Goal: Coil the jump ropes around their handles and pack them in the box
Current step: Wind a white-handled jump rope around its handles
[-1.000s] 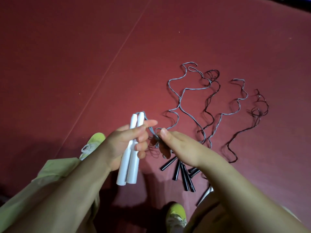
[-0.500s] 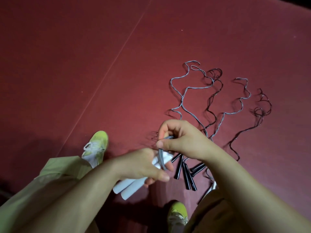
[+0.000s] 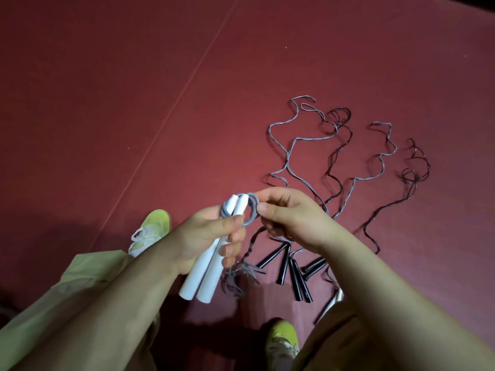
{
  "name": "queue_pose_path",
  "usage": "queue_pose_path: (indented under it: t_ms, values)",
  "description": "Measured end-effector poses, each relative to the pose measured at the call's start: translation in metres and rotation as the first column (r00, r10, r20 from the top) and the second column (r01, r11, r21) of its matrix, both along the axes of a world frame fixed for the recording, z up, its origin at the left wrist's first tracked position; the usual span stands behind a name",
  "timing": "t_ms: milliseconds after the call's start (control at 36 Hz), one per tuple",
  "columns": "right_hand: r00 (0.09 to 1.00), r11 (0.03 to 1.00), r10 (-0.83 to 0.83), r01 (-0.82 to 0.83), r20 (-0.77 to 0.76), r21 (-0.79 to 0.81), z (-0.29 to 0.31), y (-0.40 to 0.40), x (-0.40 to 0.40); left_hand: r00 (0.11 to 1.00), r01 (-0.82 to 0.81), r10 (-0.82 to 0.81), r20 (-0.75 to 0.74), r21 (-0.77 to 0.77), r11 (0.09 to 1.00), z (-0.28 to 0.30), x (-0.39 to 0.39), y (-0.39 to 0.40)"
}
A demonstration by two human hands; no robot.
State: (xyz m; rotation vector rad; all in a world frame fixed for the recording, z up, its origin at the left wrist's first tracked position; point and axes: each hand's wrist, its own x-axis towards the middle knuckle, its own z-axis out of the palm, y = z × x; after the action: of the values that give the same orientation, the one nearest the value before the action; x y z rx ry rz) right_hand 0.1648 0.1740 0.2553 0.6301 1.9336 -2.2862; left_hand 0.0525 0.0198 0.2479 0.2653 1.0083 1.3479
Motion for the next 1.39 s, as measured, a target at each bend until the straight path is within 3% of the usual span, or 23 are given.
queue_pose_path:
  t_ms: [167, 306, 444, 694, 806, 861, 944, 1000, 1056, 1139, 1250, 1389]
  values:
    - [0.993, 0.983, -0.117, 0.11, 0.034, 0.149, -0.004, -0.001, 0.001, 0.999, 0.0, -0.001, -0.052, -0.017, 1.0, -0.001, 0.001, 0.001]
    - [0.983, 0.927, -0.151, 0.104, 0.106, 0.361, -0.011, -0.002, -0.002, 0.954, -0.021, -0.018, -0.299, -0.127, 0.992, -0.004, 0.0, 0.003]
    - [0.961, 0.898, -0.209, 0.115, 0.18, 0.425, -0.017, -0.007, -0.004, 0.888, -0.063, -0.008, -0.46, -0.138, 0.988, -0.008, 0.001, 0.004]
    - [0.941, 0.866, -0.222, 0.069, 0.257, 0.495, -0.013, -0.013, -0.005, 0.874, -0.113, 0.033, -0.485, -0.137, 0.984, -0.009, 0.003, 0.007]
    - [0.96, 0.805, -0.095, -0.083, 0.265, 0.587, -0.005, -0.011, -0.002, 0.864, -0.142, 0.04, -0.501, -0.166, 0.976, -0.013, -0.001, 0.006]
    - [0.948, 0.712, 0.04, -0.248, 0.315, 0.657, 0.0, -0.011, -0.001, 0.856, -0.18, 0.06, -0.513, -0.188, 0.966, -0.015, -0.004, 0.005]
    - [0.892, 0.455, 0.179, -0.449, 0.415, 0.769, 0.003, -0.015, 0.003, 0.829, -0.187, 0.026, -0.558, -0.234, 0.954, -0.023, -0.007, 0.004]
    - [0.868, 0.319, 0.222, -0.496, 0.445, 0.808, 0.005, -0.015, 0.005, 0.785, -0.149, -0.057, -0.617, -0.278, 0.949, -0.03, -0.006, 0.003]
    - [0.858, 0.246, 0.248, -0.504, 0.449, 0.828, 0.01, -0.013, 0.007, 0.734, -0.095, -0.162, -0.66, -0.336, 0.937, -0.035, -0.005, 0.002]
    - [0.886, 0.307, 0.296, -0.443, 0.358, 0.842, 0.019, -0.007, 0.009, 0.715, 0.011, -0.279, -0.641, -0.388, 0.922, -0.036, -0.001, 0.002]
    - [0.943, 0.608, 0.268, -0.325, 0.198, 0.724, 0.026, 0.0, 0.012, 0.709, 0.16, -0.396, -0.584, -0.415, 0.896, -0.03, 0.01, 0.004]
    - [0.972, 0.833, 0.215, -0.232, 0.093, 0.502, 0.022, 0.003, 0.011, 0.707, 0.367, -0.478, -0.522, -0.307, 0.878, -0.018, 0.028, 0.006]
